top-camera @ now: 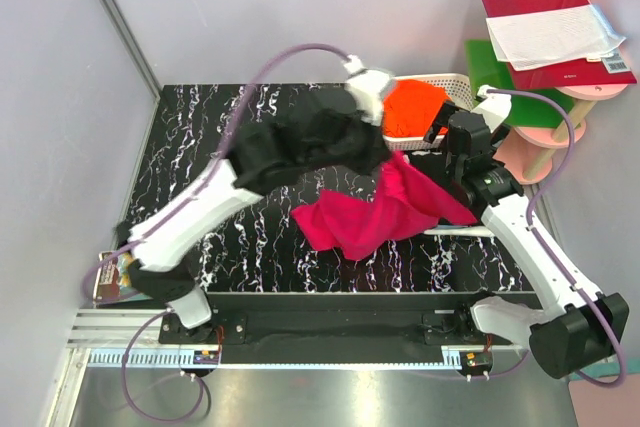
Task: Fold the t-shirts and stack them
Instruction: Flatten out the tshirt
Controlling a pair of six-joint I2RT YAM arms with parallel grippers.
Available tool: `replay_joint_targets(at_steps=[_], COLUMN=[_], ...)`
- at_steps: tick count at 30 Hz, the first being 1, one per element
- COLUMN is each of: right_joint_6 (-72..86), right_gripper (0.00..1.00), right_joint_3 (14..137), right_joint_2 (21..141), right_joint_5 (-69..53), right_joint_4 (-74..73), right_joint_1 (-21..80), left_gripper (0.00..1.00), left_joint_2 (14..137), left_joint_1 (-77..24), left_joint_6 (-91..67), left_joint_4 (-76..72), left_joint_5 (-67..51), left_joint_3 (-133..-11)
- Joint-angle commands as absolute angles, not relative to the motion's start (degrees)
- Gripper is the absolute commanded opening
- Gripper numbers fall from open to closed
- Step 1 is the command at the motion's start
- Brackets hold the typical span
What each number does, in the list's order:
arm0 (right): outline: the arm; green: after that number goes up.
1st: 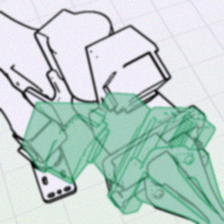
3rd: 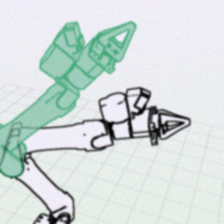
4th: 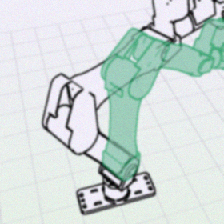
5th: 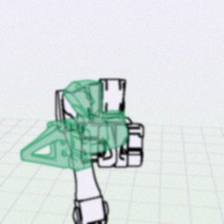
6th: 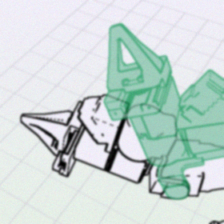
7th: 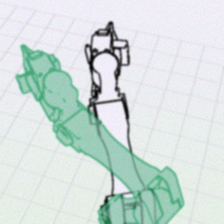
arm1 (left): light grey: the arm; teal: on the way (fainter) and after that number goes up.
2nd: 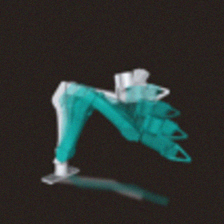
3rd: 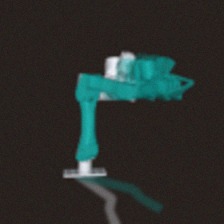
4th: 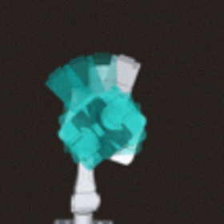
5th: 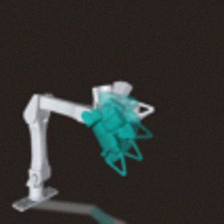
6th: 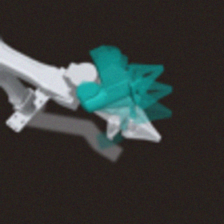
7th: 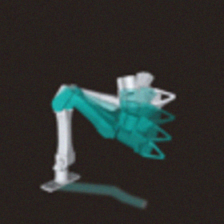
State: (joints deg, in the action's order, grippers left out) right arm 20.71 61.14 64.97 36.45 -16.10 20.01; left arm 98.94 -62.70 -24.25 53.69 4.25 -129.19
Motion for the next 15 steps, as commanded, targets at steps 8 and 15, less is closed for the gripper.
replay_joint_targets(at_steps=[8,15], right_joint_6=[22.9,20.8], right_gripper=[0.97,0.99], right_joint_3=[61.3,60.6], right_joint_2=[69.9,72.7], right_joint_5=[30.8,24.5], right_joint_4=[-14.6,-13.4], right_joint_1=[19.3,19.2], left_gripper=[0.0,0.99], left_joint_2=[75.1,80.4], left_joint_1=[-30.4,-16.9], left_joint_6=[-20.2,-27.1], left_joint_4=[56.7,66.8], left_joint_5=[36.6,37.4], left_joint_3=[-112.7,-105.6])
